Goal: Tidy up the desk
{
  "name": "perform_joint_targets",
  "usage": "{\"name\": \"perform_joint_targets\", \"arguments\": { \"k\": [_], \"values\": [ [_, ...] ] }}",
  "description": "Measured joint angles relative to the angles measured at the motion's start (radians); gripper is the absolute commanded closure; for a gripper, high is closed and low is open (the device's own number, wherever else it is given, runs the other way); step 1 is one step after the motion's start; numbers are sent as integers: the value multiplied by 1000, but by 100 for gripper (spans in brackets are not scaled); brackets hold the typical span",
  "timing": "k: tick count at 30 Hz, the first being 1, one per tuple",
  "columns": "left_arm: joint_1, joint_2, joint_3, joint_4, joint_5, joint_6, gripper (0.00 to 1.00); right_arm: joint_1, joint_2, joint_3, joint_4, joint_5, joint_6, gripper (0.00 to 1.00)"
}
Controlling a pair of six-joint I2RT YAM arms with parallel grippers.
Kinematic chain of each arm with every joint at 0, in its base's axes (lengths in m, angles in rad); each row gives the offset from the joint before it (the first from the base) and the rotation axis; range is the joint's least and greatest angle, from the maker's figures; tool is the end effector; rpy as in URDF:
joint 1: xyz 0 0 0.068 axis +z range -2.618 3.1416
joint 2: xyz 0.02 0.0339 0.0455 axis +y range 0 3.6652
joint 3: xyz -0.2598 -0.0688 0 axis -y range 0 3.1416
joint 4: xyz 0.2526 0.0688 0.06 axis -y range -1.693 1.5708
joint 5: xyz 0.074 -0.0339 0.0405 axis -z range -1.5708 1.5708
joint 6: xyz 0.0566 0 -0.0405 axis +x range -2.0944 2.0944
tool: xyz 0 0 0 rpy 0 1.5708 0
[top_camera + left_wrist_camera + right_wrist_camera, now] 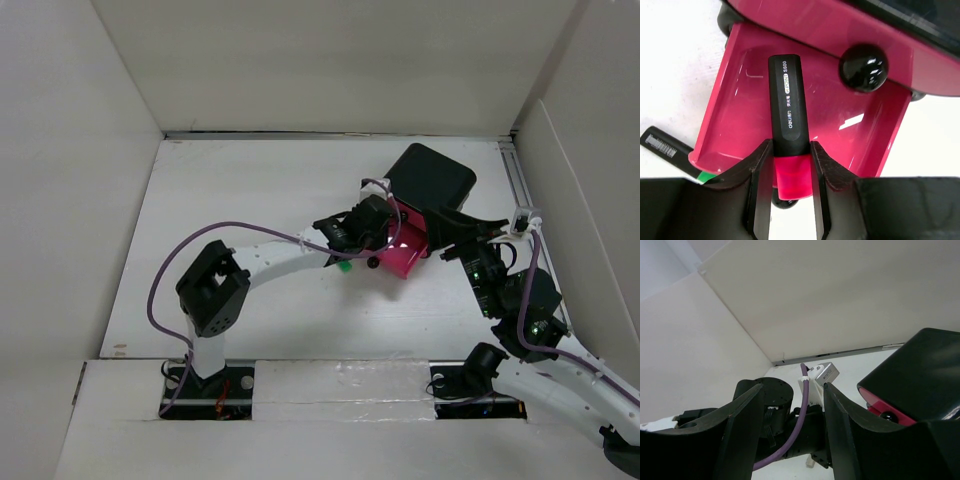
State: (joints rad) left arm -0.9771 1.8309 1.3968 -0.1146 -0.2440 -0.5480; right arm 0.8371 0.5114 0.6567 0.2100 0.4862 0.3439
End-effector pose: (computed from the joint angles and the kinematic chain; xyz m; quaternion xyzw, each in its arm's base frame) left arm 0.2638 -0.3664 0.2455 0.1262 0.8586 -0.2586 0.4243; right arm 0.1207 0.0944 0.3797 0.0563 0.5857 0.3295 0.7384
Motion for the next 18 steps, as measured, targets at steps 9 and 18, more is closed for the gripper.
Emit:
{"name": "perform_joint_targets", "arguments": {
  "k": [9, 18],
  "values": [
    [0, 11, 19, 33, -40, 18, 34, 0, 0, 0, 0, 0, 0, 44],
    [-18, -232, -280, 135, -190, -26, 77, 0, 4, 0, 0, 0, 0, 44]
  ]
}}
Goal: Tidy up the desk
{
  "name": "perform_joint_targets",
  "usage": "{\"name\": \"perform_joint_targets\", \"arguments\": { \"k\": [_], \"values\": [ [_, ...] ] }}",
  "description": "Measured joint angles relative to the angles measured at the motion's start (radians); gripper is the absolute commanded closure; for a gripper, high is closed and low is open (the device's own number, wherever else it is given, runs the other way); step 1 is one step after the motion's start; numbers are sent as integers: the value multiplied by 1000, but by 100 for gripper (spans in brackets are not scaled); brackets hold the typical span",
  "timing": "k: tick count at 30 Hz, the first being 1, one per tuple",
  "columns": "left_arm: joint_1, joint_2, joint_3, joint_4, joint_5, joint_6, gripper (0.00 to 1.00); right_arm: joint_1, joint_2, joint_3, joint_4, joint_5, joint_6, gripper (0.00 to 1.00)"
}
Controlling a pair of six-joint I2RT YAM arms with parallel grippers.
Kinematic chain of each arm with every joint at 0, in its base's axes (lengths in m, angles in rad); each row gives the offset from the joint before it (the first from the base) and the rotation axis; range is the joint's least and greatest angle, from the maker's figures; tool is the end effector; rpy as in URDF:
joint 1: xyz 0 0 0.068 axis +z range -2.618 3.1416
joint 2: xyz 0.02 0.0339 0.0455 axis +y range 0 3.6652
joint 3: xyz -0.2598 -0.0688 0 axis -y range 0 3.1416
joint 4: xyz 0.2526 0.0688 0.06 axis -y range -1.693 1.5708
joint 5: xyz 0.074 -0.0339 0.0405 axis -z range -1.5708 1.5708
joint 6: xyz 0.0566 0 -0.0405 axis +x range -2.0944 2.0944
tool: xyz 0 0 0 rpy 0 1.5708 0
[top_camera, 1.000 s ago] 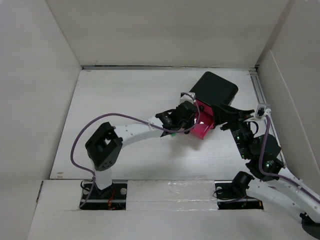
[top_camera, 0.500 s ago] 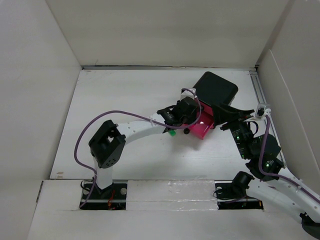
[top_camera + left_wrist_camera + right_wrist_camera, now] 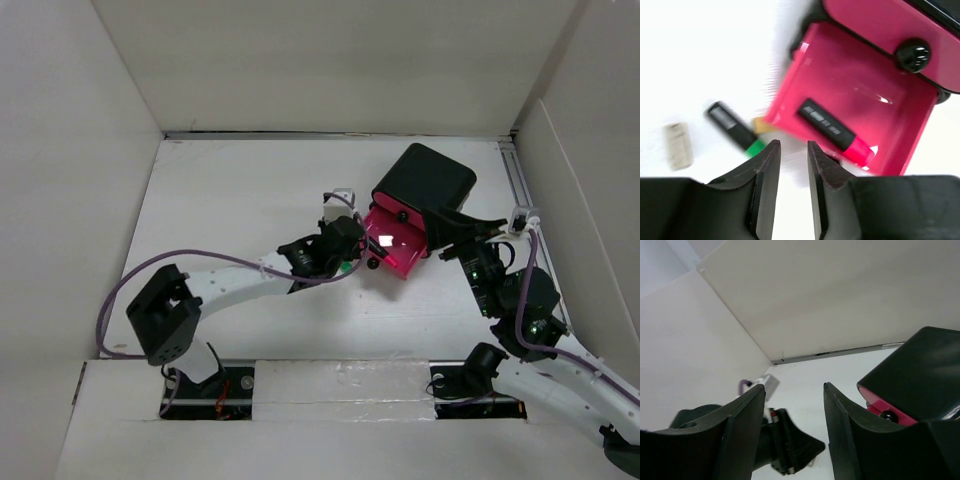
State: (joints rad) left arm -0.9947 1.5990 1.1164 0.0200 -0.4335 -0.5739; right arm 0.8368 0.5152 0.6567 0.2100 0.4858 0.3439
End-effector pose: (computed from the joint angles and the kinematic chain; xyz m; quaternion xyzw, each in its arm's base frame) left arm 0.2330 -0.3150 0.2532 0.0628 0.8358 -0.2335 0.4929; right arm 0.1214 0.0952 0.3792 0.0556 0.5871 0.3286 0.7378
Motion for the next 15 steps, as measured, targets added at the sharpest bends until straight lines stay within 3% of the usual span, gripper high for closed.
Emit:
{"name": "perform_joint_targets", "arguments": {
  "k": [2, 6, 7, 10, 15],
  "values": [
    [-13, -77, -71, 5, -57, -35, 77, 0, 6, 0, 0, 0, 0, 44],
    [-26, -129, -150, -10, -134, -126, 64, 0, 18, 0, 0, 0, 0, 44],
    [-25, -116, -157, -20, -146, -151, 56, 0, 19, 0, 0, 0, 0, 44],
    [-24, -41, -161, -52, -166, -206, 51, 0, 22, 0, 0, -1, 0, 44],
    [-25, 76, -161, -69, -173, -248, 51, 0, 23, 0, 0, -6, 0, 44]
  ]
}}
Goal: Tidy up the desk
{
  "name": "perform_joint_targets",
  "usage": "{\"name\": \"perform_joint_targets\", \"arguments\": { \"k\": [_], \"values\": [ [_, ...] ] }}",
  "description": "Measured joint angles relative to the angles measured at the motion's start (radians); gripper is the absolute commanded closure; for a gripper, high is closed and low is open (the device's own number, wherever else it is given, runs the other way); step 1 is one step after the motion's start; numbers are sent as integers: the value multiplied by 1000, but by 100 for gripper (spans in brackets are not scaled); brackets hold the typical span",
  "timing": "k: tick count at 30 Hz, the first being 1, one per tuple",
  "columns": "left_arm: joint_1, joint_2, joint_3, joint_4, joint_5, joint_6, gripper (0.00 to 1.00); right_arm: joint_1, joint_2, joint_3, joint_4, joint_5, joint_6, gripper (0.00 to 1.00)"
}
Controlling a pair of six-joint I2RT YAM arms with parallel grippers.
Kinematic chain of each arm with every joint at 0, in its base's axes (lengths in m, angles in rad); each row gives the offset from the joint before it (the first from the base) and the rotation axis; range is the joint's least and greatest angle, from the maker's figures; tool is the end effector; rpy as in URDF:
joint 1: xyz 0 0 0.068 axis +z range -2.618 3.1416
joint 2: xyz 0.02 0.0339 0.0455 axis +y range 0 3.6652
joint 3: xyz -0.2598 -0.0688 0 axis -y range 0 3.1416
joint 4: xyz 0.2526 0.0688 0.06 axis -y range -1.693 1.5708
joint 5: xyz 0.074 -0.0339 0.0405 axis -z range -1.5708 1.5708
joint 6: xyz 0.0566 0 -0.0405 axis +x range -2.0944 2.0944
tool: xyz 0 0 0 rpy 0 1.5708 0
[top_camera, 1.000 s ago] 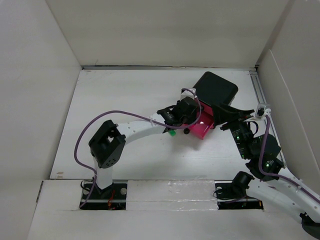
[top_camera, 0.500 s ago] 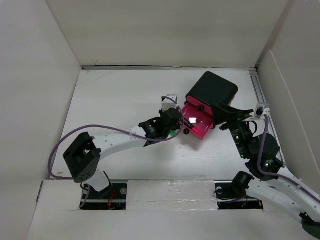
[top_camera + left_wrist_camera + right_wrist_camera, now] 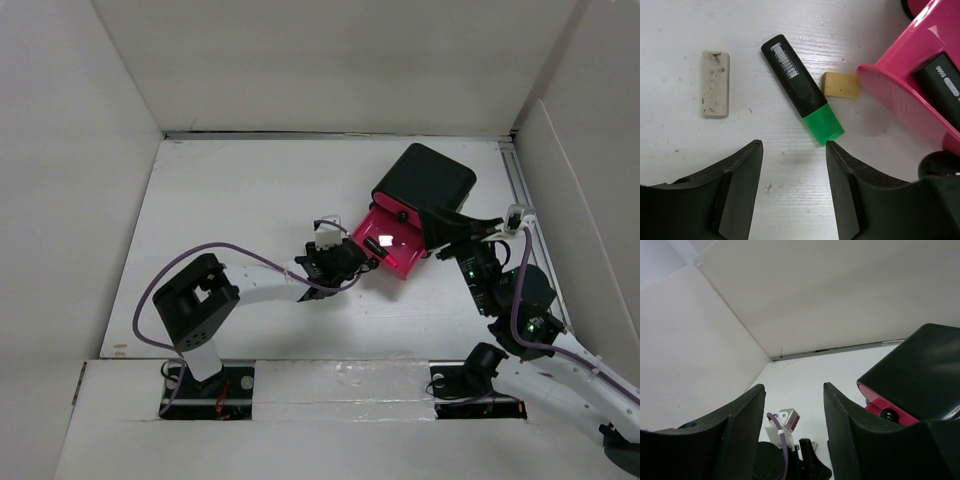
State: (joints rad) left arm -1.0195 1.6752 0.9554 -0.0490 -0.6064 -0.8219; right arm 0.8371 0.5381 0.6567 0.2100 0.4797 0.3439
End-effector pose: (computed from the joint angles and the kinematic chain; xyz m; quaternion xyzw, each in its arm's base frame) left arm 0.2177 -0.2925 0.1667 -0.0293 0.8859 -0.1302 0.4443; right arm 0.1253 0.1000 0.3762 0.0494 0.5953 0.3250 0.7332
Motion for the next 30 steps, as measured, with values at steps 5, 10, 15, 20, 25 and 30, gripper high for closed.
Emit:
{"name": "perform_joint_targets", "arguments": {
  "k": [5, 10, 15, 20, 25, 30],
  "values": [
    [0, 32, 3, 21, -2, -14, 51, 0, -2, 0, 0, -3, 0, 44],
    [0, 82, 25, 65, 0, -18, 51, 0, -6, 0, 0, -6, 0, 44],
    [7, 123, 37, 86, 5, -18, 53, 0, -8, 0, 0, -6, 0, 44],
    [24, 130, 37, 92, 11, -18, 54, 0, -8, 0, 0, -6, 0, 44],
    [41, 130, 24, 90, 7, -26, 58, 0, -8, 0, 0, -6, 0, 44],
    [42, 113, -12, 99, -16, -27, 59, 0, -8, 0, 0, -6, 0, 44]
  ]
}}
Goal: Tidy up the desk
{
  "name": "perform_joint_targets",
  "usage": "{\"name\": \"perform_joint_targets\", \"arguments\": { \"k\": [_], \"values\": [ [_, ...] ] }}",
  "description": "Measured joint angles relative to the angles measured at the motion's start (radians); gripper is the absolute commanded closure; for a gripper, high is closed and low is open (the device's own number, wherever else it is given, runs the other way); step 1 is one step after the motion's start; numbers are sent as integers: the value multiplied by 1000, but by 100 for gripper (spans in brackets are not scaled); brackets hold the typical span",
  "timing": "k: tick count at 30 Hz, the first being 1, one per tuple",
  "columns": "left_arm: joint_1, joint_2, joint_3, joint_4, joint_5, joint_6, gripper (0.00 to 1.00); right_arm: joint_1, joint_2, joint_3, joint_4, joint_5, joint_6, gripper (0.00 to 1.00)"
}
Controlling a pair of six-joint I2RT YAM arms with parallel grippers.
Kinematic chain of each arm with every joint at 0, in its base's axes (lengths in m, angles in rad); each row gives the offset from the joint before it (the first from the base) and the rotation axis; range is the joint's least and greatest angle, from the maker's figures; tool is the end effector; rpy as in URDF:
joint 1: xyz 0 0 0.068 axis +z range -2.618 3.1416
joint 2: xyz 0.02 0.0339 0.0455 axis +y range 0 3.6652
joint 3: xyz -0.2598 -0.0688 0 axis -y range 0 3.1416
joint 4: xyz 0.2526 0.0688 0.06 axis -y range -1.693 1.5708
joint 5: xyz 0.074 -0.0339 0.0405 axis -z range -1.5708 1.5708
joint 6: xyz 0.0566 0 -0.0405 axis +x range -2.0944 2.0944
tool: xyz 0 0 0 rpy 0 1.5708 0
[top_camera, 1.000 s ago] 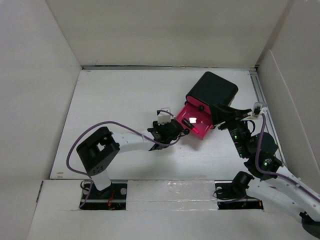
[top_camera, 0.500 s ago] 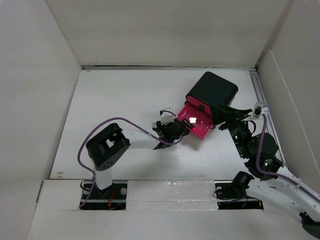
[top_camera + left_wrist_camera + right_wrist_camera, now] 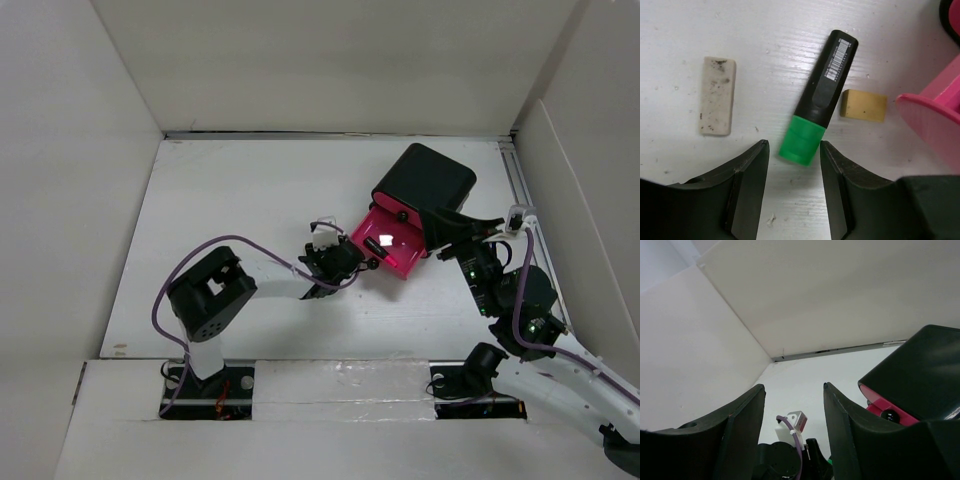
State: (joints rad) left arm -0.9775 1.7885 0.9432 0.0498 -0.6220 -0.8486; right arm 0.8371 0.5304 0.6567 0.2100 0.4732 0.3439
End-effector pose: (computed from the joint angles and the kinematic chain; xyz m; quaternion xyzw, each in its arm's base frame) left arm 0.2357 -0.2905 0.1323 -0.0587 0.8870 -0.1116 0.4442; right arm 0.1238 0.0988 0.3773 0.0480 0.5923 0.3287 0.7340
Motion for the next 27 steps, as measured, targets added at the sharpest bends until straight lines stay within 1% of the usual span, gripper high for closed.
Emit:
{"name": "perform_joint_targets", "arguments": {
  "k": [9, 13, 16, 19, 21, 23, 24, 25, 26, 27],
  "values": [
    [0, -9, -6, -10, -1, 31, 57, 0, -1, 0, 0, -3, 0, 44],
    [3, 9, 14, -12, -2, 58, 51, 0, -13, 0, 0, -3, 0, 44],
    [5, 22, 29, -8, -2, 82, 50, 0, -18, 0, 0, -4, 0, 44],
    [5, 29, 30, 7, -4, 110, 50, 0, -18, 0, 0, -5, 0, 44],
    [5, 31, 30, 16, -3, 129, 52, 0, -18, 0, 0, -7, 0, 44],
    [5, 35, 30, 24, -3, 145, 60, 0, -18, 0, 0, -8, 0, 44],
    [5, 37, 30, 31, -4, 150, 65, 0, -18, 0, 0, -8, 0, 44],
    [5, 40, 31, 37, -4, 158, 74, 0, -18, 0, 0, -8, 0, 44],
    [5, 43, 32, 42, -5, 162, 76, 0, -18, 0, 0, -8, 0, 44],
    [5, 46, 33, 48, -5, 167, 81, 0, -18, 0, 0, -8, 0, 44]
  ]
}}
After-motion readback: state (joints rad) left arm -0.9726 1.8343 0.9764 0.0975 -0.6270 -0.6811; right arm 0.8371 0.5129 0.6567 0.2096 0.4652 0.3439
